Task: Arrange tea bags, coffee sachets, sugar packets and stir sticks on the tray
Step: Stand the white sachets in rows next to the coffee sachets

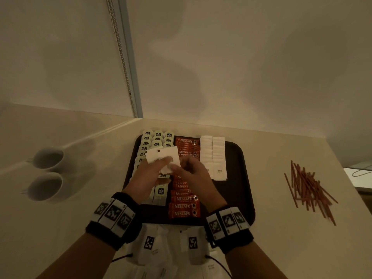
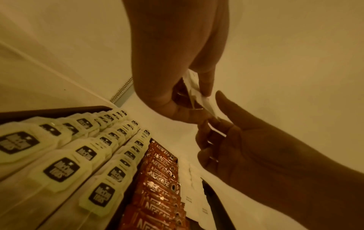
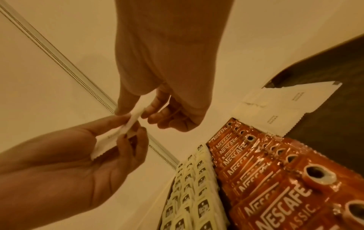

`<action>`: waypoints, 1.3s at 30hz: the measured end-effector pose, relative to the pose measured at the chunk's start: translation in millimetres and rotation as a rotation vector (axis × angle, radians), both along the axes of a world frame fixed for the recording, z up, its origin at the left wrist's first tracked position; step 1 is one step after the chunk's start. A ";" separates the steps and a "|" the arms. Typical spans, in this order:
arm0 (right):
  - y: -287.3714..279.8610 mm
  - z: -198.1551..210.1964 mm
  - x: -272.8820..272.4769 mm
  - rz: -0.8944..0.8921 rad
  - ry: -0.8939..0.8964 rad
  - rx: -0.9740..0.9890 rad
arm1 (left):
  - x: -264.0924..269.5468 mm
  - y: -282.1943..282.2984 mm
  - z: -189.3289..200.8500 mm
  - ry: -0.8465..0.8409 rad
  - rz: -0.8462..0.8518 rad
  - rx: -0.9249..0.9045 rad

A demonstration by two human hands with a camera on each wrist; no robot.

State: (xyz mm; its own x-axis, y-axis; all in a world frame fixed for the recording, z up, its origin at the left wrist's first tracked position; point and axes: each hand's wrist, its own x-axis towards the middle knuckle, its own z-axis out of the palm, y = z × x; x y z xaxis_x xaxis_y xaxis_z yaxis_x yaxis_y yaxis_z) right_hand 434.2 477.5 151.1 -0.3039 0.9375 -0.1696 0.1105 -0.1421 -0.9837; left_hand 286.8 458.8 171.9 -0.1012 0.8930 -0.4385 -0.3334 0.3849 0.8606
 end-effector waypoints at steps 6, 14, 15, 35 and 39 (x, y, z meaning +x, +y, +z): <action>4.2 11.7 1.8 -0.021 -0.013 0.076 | -5.6 -6.6 -3.3 0.048 -0.035 0.004; 15.2 36.6 6.4 0.051 -0.169 0.196 | -4.4 -7.5 5.7 0.091 -0.138 0.062; 14.2 35.1 7.0 0.028 -0.145 0.161 | -3.7 -7.8 4.6 0.089 -0.132 0.061; 16.1 -72.0 109.1 -0.391 -0.624 -0.154 | -9.6 -5.0 -1.3 -0.165 0.188 -0.027; 19.1 -76.2 97.2 -0.400 -0.564 -0.190 | -8.5 -4.6 -4.3 -0.152 0.193 -0.040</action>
State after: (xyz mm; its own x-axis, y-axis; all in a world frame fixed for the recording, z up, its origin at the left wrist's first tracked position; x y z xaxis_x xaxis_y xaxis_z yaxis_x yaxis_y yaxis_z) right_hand 531.4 496.5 74.9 0.2389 0.8973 -0.3711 0.4982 -0.4413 -0.7464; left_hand 278.3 454.1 167.6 -0.1979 0.8453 -0.4962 -0.5288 0.3342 0.7802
